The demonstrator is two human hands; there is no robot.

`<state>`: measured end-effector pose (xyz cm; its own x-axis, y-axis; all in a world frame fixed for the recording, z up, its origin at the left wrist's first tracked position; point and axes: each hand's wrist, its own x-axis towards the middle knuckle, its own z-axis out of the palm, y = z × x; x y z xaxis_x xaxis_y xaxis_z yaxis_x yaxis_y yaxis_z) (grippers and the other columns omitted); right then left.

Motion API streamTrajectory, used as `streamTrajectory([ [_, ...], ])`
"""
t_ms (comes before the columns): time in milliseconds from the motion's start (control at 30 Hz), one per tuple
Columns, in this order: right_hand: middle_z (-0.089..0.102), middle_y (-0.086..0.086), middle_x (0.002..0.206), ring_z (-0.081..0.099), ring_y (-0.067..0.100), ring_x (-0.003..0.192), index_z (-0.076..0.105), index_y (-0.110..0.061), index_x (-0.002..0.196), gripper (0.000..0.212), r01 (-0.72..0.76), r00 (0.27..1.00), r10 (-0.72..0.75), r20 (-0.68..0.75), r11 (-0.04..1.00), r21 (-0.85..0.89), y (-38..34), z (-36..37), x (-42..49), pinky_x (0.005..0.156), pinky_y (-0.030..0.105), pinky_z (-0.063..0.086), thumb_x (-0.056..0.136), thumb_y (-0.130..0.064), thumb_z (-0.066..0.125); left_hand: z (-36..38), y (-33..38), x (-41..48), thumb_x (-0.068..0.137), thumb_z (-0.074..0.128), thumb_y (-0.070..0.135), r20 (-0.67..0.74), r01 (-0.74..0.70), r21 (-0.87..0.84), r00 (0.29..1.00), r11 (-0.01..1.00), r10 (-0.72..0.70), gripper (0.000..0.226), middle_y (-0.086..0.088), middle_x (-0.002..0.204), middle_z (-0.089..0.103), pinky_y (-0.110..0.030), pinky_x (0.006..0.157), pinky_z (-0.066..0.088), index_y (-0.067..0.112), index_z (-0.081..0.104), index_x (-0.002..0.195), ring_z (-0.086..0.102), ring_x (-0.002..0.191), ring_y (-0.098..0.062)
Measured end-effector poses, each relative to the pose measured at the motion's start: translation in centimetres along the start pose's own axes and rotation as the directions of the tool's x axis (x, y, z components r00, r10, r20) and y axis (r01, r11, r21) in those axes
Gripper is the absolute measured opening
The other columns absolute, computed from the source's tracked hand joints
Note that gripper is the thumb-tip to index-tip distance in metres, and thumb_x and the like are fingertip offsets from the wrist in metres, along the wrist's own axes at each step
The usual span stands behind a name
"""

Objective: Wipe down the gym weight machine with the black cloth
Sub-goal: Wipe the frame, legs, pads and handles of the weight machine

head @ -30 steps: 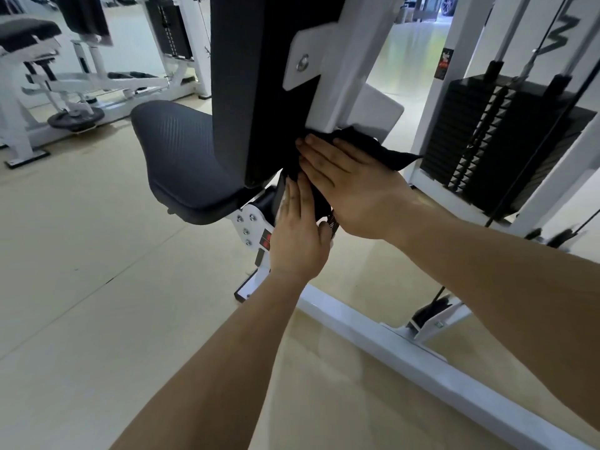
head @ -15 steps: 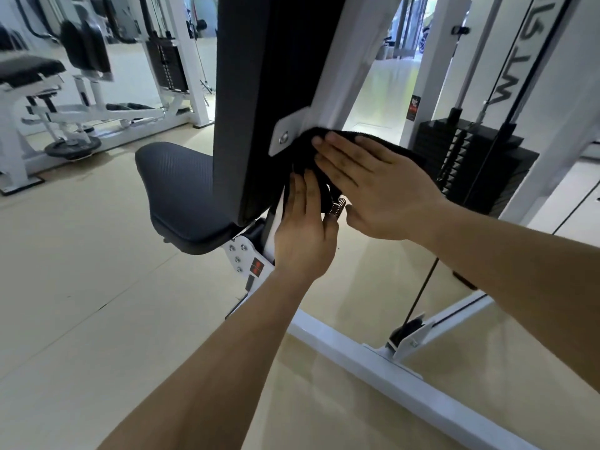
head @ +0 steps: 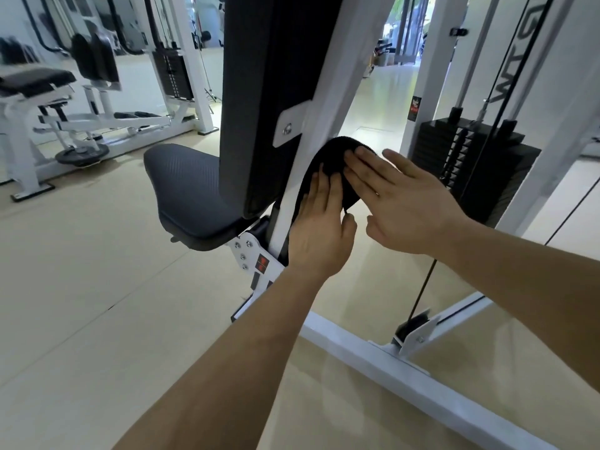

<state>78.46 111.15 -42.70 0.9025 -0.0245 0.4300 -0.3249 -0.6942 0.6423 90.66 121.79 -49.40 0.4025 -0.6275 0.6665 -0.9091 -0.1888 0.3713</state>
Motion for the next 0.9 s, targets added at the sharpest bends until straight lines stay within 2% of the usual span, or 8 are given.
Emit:
streamTrajectory([
  [67,0.017,0.016,0.165,0.011,0.028,0.154,0.025,-0.002,0.156,0.074,-0.026,1.000,0.026,-0.005,1.000,0.002,-0.4,-0.3,0.9,0.125,0.045,0.012,0.088,-0.030,0.035,-0.4,-0.3,0.1,0.091,0.051,0.017,-0.034,-0.029,0.019,0.999,0.999,0.030,0.067,-0.017,0.158,0.033,-0.044,0.096,0.052,0.005,0.031,0.153,0.037,0.143,-0.030],
  [133,0.011,0.014,0.166,0.007,0.025,0.155,0.021,-0.003,0.157,0.076,-0.068,0.997,0.069,-0.020,0.997,0.046,-1.6,-0.4,1.2,0.125,0.044,0.012,0.088,-0.028,0.040,-0.7,-0.7,-0.5,0.092,0.051,0.016,-0.072,-0.018,-0.010,0.997,1.000,0.017,0.068,-0.017,0.162,0.025,-0.041,0.102,0.048,0.005,0.027,0.155,0.030,0.148,-0.029],
  [233,0.012,0.014,0.166,0.007,0.025,0.155,0.019,-0.003,0.158,0.072,-0.029,0.998,0.032,-0.046,0.998,0.061,-3.7,-0.1,1.3,0.125,0.044,0.012,0.092,-0.029,0.033,-0.7,-2.4,-1.5,0.095,0.043,0.024,-0.116,0.033,-0.031,0.993,0.999,-0.036,0.066,-0.018,0.163,0.018,-0.045,0.110,0.043,0.003,0.024,0.155,0.025,0.149,-0.031],
  [400,0.019,0.020,0.163,0.013,0.029,0.154,0.027,0.002,0.154,0.068,-0.052,0.997,0.055,-0.052,0.997,0.050,-4.9,0.2,4.3,0.126,0.044,0.010,0.095,-0.032,0.033,0.0,-5.4,-2.3,0.089,0.028,0.032,-0.016,0.129,-0.018,0.992,0.992,-0.129,0.071,-0.022,0.158,0.030,-0.045,0.109,0.040,0.000,0.028,0.153,0.033,0.143,-0.036],
  [533,0.019,0.021,0.163,0.016,0.031,0.153,0.030,0.003,0.152,0.067,-0.049,0.996,0.054,-0.075,0.997,0.058,-6.7,1.4,4.8,0.125,0.046,0.014,0.096,-0.033,0.032,1.4,-6.9,-4.0,0.095,0.043,0.025,0.083,0.144,-0.053,0.987,0.988,-0.139,0.066,-0.018,0.161,0.025,-0.049,0.104,0.045,0.003,0.024,0.154,0.030,0.146,-0.032],
  [633,0.027,0.017,0.162,0.023,0.029,0.151,0.033,-0.001,0.153,0.063,0.020,0.991,-0.012,-0.134,0.998,0.058,-9.4,3.1,4.3,0.124,0.044,0.017,0.095,-0.026,0.037,2.1,-8.0,-4.4,0.098,0.048,0.022,0.093,0.122,-0.102,0.989,0.987,-0.113,0.067,-0.016,0.163,0.021,-0.048,0.111,0.039,0.004,0.020,0.156,0.024,0.149,-0.029],
  [767,0.021,0.018,0.164,0.018,0.029,0.153,0.029,0.000,0.154,0.066,0.045,0.997,-0.036,-0.072,0.990,0.135,-11.7,5.4,3.7,0.124,0.041,0.013,0.096,-0.030,0.035,2.5,-9.8,-4.7,0.095,0.032,0.026,0.100,0.038,-0.077,0.994,0.996,-0.031,0.067,-0.021,0.162,0.022,-0.043,0.118,0.028,-0.002,0.022,0.154,0.022,0.150,-0.033],
  [900,0.012,0.019,0.165,0.011,0.031,0.154,0.020,0.001,0.156,0.068,0.069,0.997,-0.067,-0.027,0.995,0.072,-12.2,7.1,3.9,0.125,0.043,0.013,0.093,-0.026,0.020,3.3,-12.8,-5.2,0.088,0.046,0.008,0.071,-0.045,-0.004,0.996,0.999,0.045,0.064,-0.024,0.156,0.033,-0.044,0.111,0.038,-0.004,0.033,0.150,0.033,0.144,-0.035],
])
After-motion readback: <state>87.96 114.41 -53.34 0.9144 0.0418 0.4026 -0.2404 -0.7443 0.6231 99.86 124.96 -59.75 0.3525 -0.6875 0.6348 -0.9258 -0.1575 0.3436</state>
